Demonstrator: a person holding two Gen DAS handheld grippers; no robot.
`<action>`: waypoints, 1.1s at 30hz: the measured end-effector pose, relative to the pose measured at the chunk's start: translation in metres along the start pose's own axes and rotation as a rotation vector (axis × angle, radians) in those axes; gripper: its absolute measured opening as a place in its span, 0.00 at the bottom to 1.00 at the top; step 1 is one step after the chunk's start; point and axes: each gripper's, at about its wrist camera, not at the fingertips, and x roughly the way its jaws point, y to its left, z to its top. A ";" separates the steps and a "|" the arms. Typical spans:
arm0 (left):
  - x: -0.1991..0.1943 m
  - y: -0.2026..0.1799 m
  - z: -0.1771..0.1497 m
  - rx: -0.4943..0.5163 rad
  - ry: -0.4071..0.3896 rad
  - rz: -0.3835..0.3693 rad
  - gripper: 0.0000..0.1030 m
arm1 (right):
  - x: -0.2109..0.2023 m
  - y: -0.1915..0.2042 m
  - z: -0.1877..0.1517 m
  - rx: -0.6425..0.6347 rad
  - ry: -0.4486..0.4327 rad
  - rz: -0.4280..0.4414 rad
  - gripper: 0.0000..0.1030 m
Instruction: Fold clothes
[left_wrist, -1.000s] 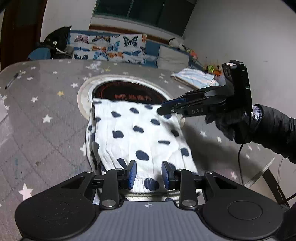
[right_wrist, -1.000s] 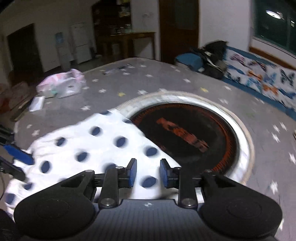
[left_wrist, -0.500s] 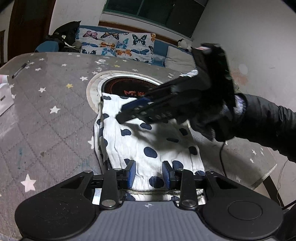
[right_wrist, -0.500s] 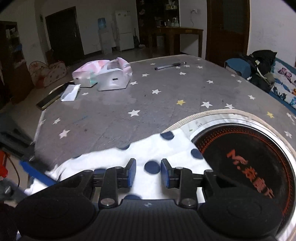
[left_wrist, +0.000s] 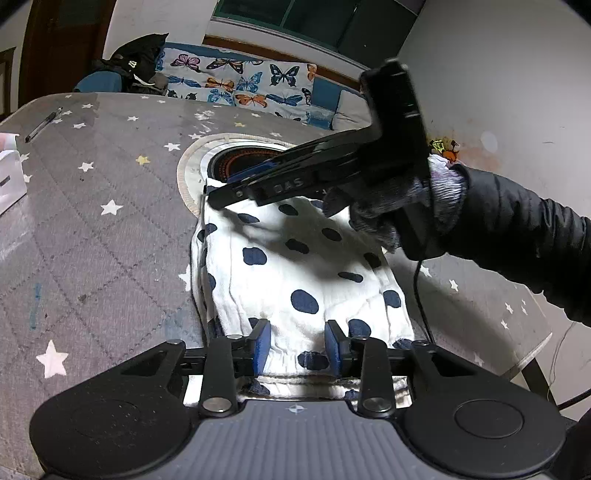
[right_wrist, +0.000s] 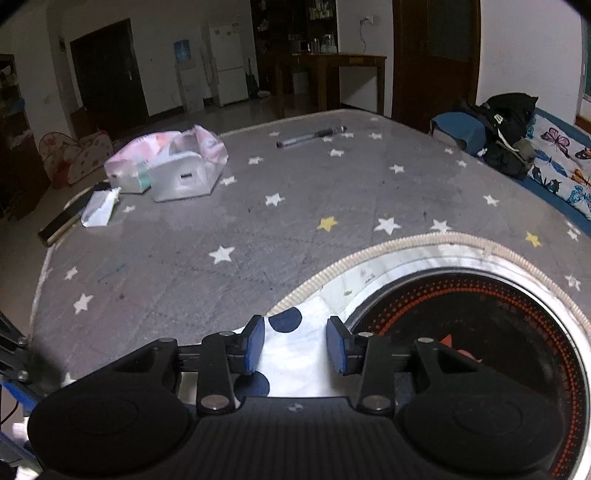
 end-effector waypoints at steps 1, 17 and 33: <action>0.000 0.000 0.000 0.002 -0.001 0.001 0.36 | -0.004 0.001 -0.001 -0.002 -0.003 0.001 0.36; 0.001 0.004 0.035 0.001 -0.086 0.042 0.39 | -0.076 0.047 -0.059 -0.002 -0.019 0.056 0.44; 0.006 0.019 0.017 -0.031 -0.042 0.098 0.39 | -0.105 0.071 -0.097 0.017 -0.051 0.054 0.45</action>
